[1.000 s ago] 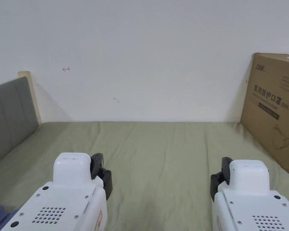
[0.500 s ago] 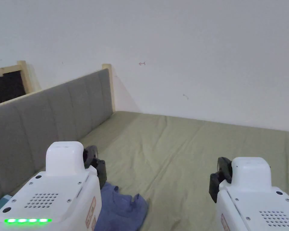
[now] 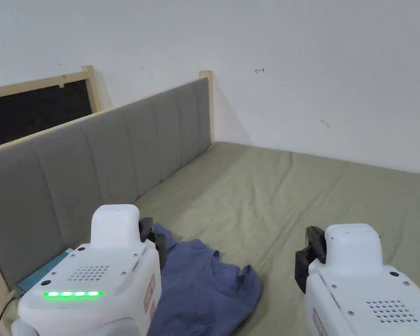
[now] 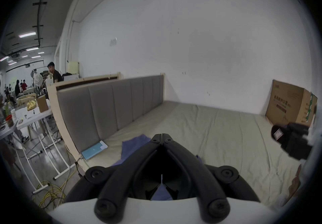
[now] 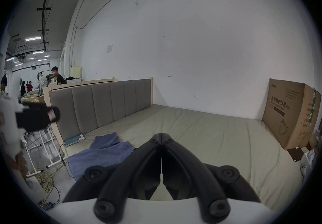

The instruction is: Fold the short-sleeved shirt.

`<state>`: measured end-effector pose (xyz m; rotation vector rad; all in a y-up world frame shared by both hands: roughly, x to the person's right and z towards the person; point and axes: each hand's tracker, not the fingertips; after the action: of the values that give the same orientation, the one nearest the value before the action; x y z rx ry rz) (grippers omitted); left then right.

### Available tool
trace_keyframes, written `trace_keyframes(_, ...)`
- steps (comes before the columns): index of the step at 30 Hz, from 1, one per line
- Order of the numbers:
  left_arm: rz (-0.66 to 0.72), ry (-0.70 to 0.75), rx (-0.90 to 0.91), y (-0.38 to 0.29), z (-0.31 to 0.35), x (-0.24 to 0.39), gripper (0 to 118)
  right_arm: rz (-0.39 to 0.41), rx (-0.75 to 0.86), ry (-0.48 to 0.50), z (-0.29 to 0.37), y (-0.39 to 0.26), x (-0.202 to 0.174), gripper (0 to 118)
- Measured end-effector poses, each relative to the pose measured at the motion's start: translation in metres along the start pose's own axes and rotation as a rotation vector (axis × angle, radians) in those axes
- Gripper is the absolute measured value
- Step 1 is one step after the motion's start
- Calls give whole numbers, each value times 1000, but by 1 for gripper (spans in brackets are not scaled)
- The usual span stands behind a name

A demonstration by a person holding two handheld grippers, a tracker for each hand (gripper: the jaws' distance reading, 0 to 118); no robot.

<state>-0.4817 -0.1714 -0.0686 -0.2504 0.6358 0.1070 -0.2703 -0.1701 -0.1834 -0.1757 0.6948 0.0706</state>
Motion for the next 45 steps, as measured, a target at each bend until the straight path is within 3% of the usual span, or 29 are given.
trace_keyframes(4,3,-16,-197,-36,-72,-8,0,-15,-45,0,-6,-7,4,0)
trace_keyframes(9,189,-4,-531,-104,-165,-30,0,-2,-92,-20,-11,-17,9,0)
trace_keyframes(14,52,36,-647,-134,-195,-26,4,4,-135,-48,-23,-28,26,0)
trace_keyframes(15,65,31,-663,-133,-199,-28,24,-1,-143,-50,-25,-29,29,0)
trace_keyframes(16,101,29,-680,-131,-198,-27,70,-6,-150,-51,-26,-30,31,0)
trace_keyframes(17,119,17,-693,-131,-202,-29,100,-10,-156,-54,-28,-31,33,0)
trace_keyframes(18,131,4,-711,-132,-206,-29,116,-13,-161,-56,-31,-33,36,0)
trace_keyframes(20,106,9,-708,-131,-210,-27,110,-25,-179,-51,-33,-35,41,0)
trace_keyframes(24,50,51,-738,-136,-226,-19,111,-25,-197,-61,-36,-41,45,0)
trace_keyframes(26,26,75,-852,-158,-242,-14,109,-28,-208,-65,-37,-44,47,0)
trace_keyframes(27,27,76,-915,-170,-246,-12,101,-35,-216,-64,-38,-45,48,0)
trace_keyframes(28,31,81,-864,-176,-242,-12,97,-44,-226,-60,-39,-46,51,0)
trace_keyframes(30,24,88,-843,-162,-239,-9,94,-49,-234,-58,-39,-50,54,0)
trace_keyframes(32,53,74,-844,-156,-238,-16,70,-52,-239,-63,-39,-53,58,0)
trace_keyframes(35,79,81,-852,-150,-238,-28,12,-83,-254,-59,-35,-51,57,0)
trace_keyframes(36,50,95,-864,-152,-238,-31,8,-98,-262,-57,-35,-50,60,0)
trace_keyframes(41,229,74,-865,-137,-233,-46,6,-118,-235,-89,-21,-36,69,0)
trace_keyframes(45,240,11,-781,-110,-222,-42,6,-157,-214,-142,-7,-28,88,0)
